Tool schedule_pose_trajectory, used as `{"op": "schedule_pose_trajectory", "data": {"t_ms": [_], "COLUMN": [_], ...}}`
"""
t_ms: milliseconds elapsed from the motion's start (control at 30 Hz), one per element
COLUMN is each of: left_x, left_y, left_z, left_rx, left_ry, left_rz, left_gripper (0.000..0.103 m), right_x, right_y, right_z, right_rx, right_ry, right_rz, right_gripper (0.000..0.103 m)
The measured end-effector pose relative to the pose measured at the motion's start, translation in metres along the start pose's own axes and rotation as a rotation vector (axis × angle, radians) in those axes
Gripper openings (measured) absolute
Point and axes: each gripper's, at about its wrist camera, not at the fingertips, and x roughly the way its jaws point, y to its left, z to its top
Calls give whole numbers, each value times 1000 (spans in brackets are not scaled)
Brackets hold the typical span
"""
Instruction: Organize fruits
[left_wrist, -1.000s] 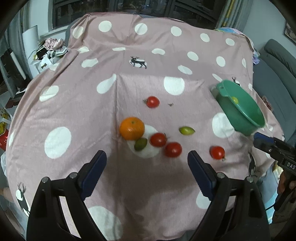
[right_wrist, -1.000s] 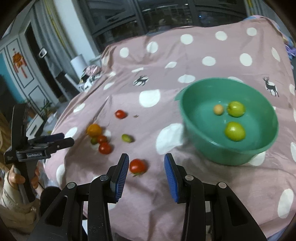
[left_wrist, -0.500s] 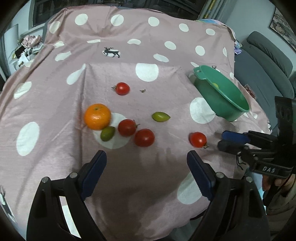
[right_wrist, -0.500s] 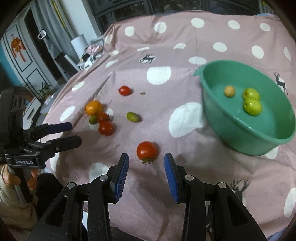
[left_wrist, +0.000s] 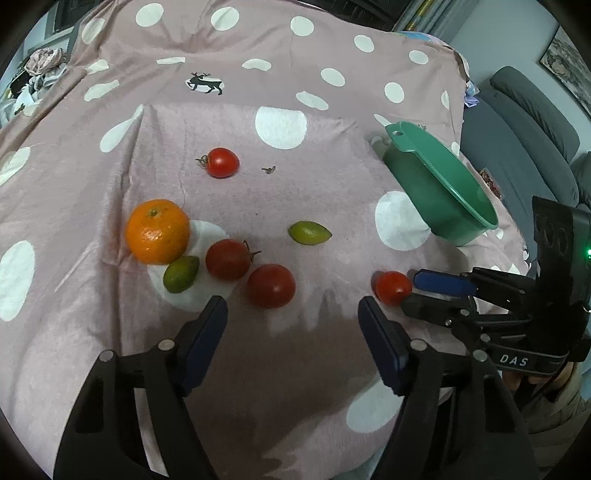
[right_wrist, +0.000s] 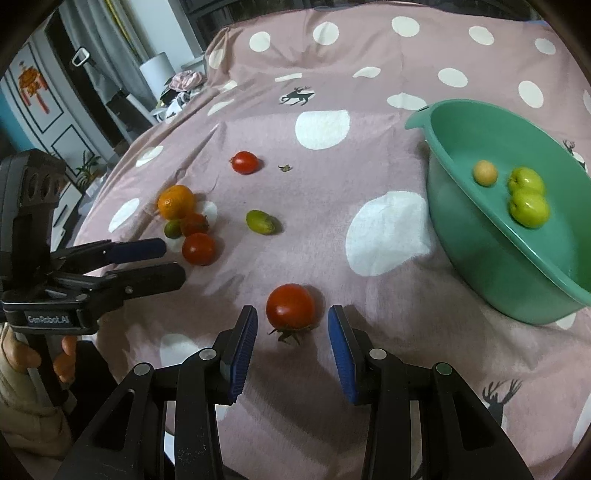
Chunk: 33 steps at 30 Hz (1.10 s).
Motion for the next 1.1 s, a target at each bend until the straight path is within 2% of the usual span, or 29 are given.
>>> {"op": "schedule_pose_trajectory", "data": {"t_ms": [133,467,500,600,733,900,967,1100], "left_x": [8,23,25,27,29,30,30,30], "left_y": [-3,1,1,0,0,0,2,2], "left_z": [4,12,12,12,13,14,14,14], "left_rx": [12,10,13,18,27,25,19,16], "left_ry": [14,35,40,43,41,38,37,34], "left_rz": [-5,15,15,13,36,64,64,70], "left_gripper": [64,62,58,54,39,28,30,29], "right_x": [6,16,16,18,20,21,21,20], "right_y": [2,3,3,3,3,4,2,2], "right_z": [3,7,8,10,11,10,10,9], "right_rx": [-10,-29,-30,-38,-51,-76,-72,-70], "right_ry": [11,26,26,28,30,28,21,10], "right_rz": [21,26,24,16,9,-14,-20,-21], "right_gripper": [40,40,40,40,40,38,33,32]}}
